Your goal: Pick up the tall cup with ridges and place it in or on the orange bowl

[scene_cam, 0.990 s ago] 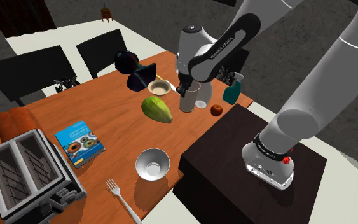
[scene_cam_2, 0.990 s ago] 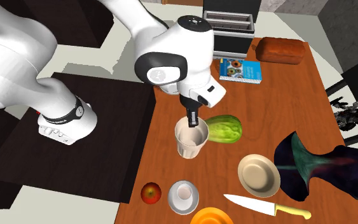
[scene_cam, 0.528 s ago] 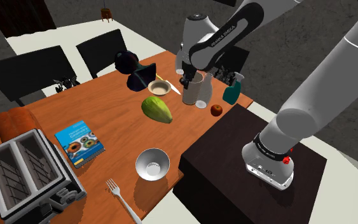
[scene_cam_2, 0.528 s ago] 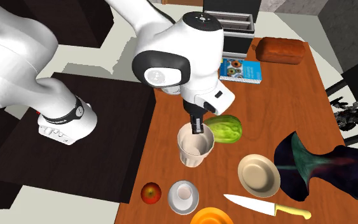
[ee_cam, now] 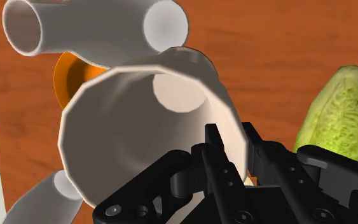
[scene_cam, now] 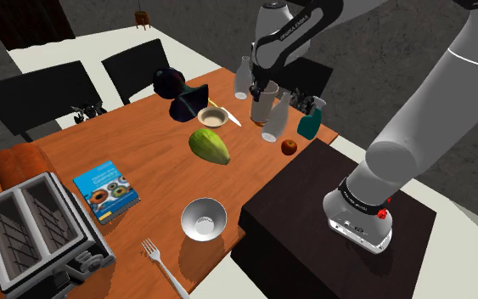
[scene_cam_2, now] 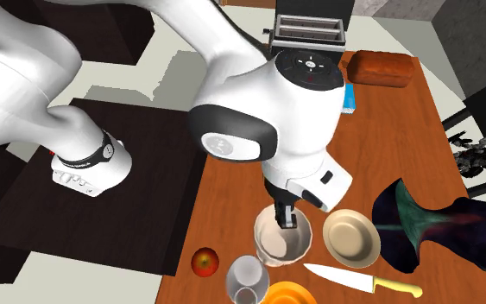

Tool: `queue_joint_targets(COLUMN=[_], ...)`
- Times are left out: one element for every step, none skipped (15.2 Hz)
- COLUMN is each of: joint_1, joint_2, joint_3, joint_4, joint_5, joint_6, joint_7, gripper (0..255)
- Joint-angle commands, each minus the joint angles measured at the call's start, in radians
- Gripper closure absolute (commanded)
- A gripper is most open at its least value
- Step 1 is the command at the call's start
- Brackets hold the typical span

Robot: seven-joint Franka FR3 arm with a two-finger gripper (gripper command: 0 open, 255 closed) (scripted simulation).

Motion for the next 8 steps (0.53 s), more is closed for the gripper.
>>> queue_joint_targets(joint_1=[-0.025, -0.037, -0.049, -0.060, -0.071, -0.083, -0.094, -0.105], joint_2=[0.028, 0.043, 0.058, 0.074, 0.091, 0.108, 0.126, 0.145], joint_3=[-0.020, -0.028, -0.036, -0.043, -0.049, -0.055, -0.061, -0.066], joint_4=[0.055, 0.082, 0.110, 0.139, 0.169, 0.200, 0.233, 0.266], joint_5=[0.012, 0.018, 0.025, 0.031, 0.038, 0.044, 0.051, 0.058], joint_6=[-0.021, -0.031, -0.042, -0.052, -0.064, -0.076, -0.088, -0.101], joint_7=[-0.059, -0.085, -0.109, -0.134, -0.158, -0.181, -0.204, -0.227], gripper=[255, 255, 255, 255, 255, 255, 255, 255])
